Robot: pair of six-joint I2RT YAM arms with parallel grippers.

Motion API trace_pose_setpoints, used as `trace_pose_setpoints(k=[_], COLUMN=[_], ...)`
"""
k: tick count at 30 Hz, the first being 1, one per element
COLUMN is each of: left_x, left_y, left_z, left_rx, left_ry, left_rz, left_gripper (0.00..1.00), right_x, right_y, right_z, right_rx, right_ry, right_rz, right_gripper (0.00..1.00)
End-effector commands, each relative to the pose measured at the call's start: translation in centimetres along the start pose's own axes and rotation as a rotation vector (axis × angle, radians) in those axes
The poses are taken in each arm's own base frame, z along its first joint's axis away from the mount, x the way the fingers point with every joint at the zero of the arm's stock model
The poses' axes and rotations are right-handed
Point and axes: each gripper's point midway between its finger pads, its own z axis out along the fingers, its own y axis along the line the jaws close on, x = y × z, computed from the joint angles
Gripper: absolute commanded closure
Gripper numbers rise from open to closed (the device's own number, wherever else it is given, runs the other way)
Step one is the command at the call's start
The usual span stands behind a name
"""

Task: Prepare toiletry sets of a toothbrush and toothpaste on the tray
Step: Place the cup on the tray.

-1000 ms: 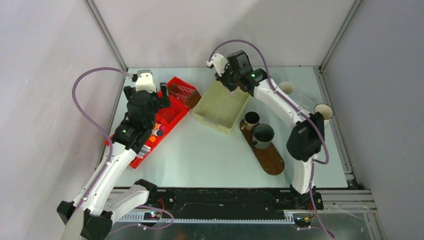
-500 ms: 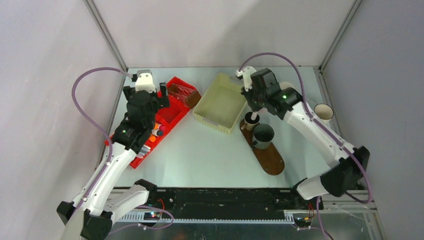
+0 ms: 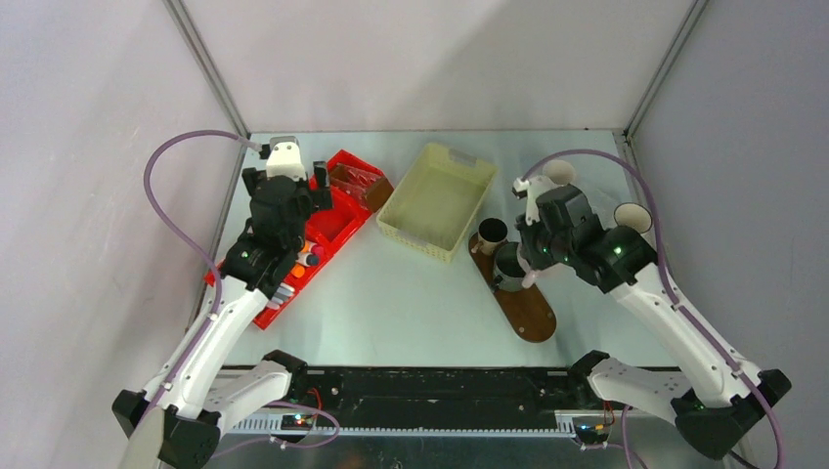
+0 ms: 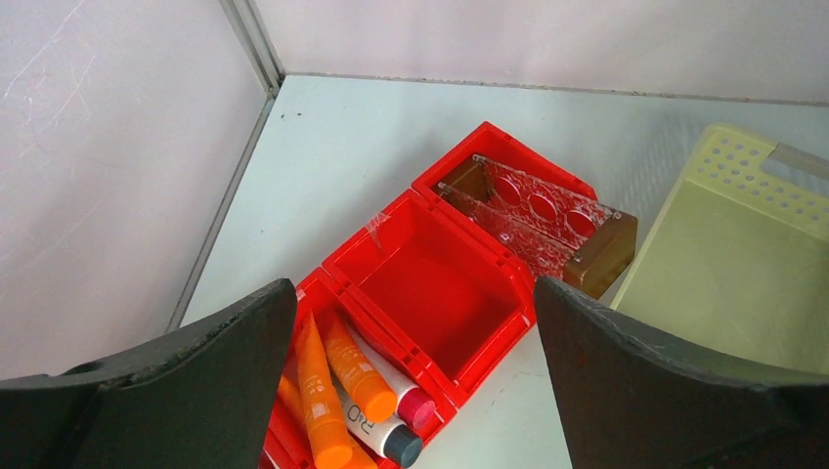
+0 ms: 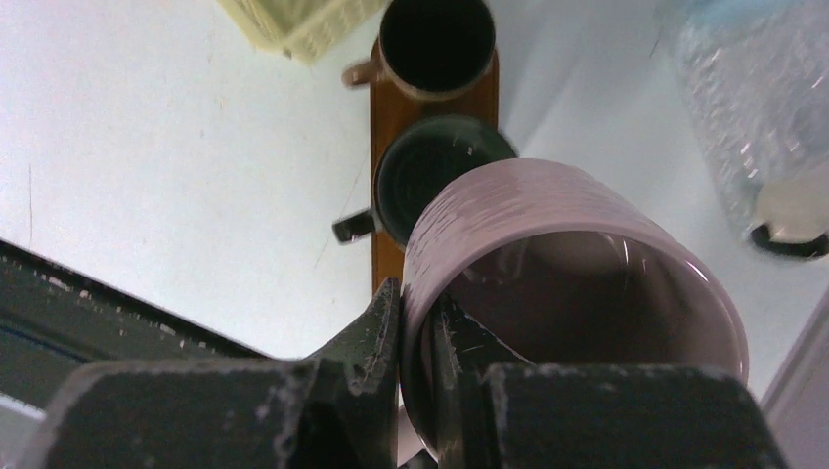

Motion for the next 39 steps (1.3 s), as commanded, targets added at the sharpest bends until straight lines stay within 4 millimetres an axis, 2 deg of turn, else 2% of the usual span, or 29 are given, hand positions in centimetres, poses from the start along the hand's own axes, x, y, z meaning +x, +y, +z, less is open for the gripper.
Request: trace_pose_setpoints(k=[1,7,10,17,31,35,39], left_x=[-0.6,-0.4,-0.4,-0.3,-0.2,-0.2,-0.2], left_y=[0.5,0.4,0.5,0.4,0.5,0.6,0.6], left_z=[0.2,0.3,0.3,0.4,0.5,0.5,0.5], left_rx=[-0.025,-0.023,-0.026,-0.026,-0.033,-0.035,-0.035], left_ry=[-0.022,-0.015,-0.014,-0.010,-0.010,-0.008,-0.008], left_rz=[0.004,0.009,0.010,0.012,0.018,0.022,0.024], left_gripper=[0.02,0.02,0.02,0.02,0.02,0.02,0.02], right_x=[1.5,4.8,5.4,8.4,11.5,11.8,12.2], right_y=[0.8,1.3,1.4,0.9,1.2,1.3,1.6], right_z=[-0.7,0.2,0.4,2.1,5.8,6.2,6.4], right_rx=[-0.042,-0.062,-0.072,-0.016,0.010,0.023,0.030], right_ry=[-0.036,-0.034,-0.066,-0.006,0.022,0.031,0.051], right_rz=[0.084,0.191,0.237,0.319,0.388,0.381,0.369], right_gripper=[1.00,1.00,1.00,1.00,1.00,1.00,0.95])
